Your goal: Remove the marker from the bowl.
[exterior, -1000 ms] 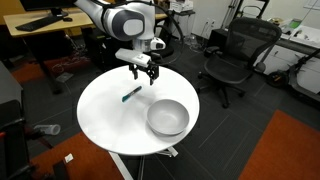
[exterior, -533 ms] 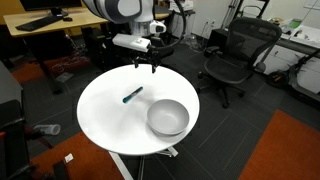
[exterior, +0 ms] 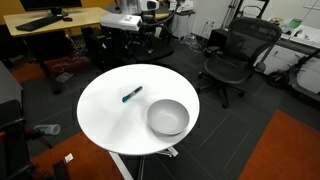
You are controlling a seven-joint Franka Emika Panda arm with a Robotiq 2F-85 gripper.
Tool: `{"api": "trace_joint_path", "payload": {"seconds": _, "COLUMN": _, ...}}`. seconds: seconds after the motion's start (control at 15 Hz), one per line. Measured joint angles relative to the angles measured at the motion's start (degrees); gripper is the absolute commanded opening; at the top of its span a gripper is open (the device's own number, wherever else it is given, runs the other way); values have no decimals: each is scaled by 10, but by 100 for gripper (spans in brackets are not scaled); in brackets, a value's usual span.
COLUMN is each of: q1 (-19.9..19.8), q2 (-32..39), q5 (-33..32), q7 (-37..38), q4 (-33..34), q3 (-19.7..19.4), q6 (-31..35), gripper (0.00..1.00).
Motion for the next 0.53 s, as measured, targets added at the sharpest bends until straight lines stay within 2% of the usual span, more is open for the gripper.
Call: {"api": "trace_joint_path", "payload": {"seconds": 0.53, "q1": 0, "q2": -61, "q5": 0, "q7": -3, "q4": -43, "q3": 0, "q6": 1, "gripper": 100}}
